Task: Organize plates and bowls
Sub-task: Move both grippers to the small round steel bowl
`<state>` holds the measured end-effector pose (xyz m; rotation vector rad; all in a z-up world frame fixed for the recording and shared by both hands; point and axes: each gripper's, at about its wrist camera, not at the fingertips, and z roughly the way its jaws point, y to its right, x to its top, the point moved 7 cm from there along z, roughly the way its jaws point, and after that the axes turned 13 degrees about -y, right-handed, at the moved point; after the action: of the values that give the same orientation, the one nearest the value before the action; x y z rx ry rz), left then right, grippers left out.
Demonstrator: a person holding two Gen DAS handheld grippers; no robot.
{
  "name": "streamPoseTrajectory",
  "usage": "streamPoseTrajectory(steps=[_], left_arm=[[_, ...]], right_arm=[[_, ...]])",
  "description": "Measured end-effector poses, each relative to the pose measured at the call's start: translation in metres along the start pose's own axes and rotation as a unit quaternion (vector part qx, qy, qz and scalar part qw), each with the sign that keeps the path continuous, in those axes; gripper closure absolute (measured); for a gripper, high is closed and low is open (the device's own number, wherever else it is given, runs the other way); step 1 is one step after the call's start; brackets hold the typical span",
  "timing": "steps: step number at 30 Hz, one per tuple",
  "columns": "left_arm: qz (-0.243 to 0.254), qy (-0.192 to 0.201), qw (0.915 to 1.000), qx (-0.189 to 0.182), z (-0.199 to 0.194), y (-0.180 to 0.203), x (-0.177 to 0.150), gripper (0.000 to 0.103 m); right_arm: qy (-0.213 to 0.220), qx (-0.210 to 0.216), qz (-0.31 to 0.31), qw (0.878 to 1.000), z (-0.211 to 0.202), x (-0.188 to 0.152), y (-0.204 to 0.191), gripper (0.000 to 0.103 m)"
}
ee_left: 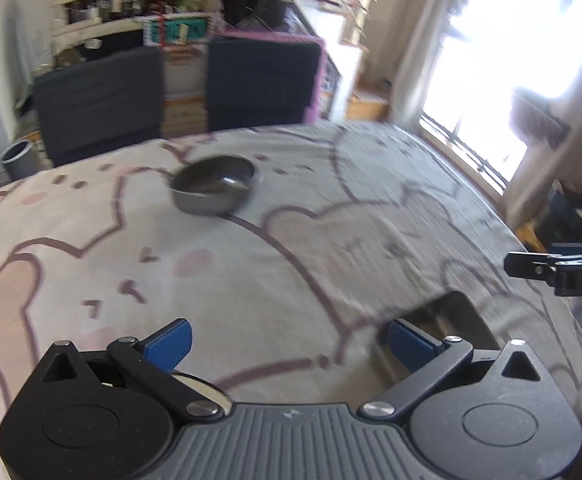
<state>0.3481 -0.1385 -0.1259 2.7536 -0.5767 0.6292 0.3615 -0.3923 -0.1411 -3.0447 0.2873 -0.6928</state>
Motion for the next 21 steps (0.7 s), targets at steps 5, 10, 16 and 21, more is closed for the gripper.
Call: streamPoseTrajectory(steps=[5, 10, 16, 21], left_arm=[[-0.040, 0.044, 0.9981, 0.014, -0.010, -0.039, 0.009, 0.000], [-0.076, 0.072, 0.9943, 0.022, -0.011, -0.073, 0.019, 0.000], [-0.138, 0.068, 0.9879, 0.015, -0.002, -0.111, 0.035, 0.000], [-0.179, 0.082, 0.9800, -0.026, 0.010, -0.131, 0.066, 0.011]], right_arm=[[0.038, 0.020, 0.007, 0.999, 0.005, 0.022, -0.030, 0.000], [0.054, 0.059, 0.022, 0.997, 0.028, 0.046, -0.068, 0.000], [0.064, 0.079, 0.048, 0.994, 0.060, 0.083, -0.105, 0.000], [0.063, 0.091, 0.066, 0.992, 0.091, 0.115, -0.125, 0.001]])
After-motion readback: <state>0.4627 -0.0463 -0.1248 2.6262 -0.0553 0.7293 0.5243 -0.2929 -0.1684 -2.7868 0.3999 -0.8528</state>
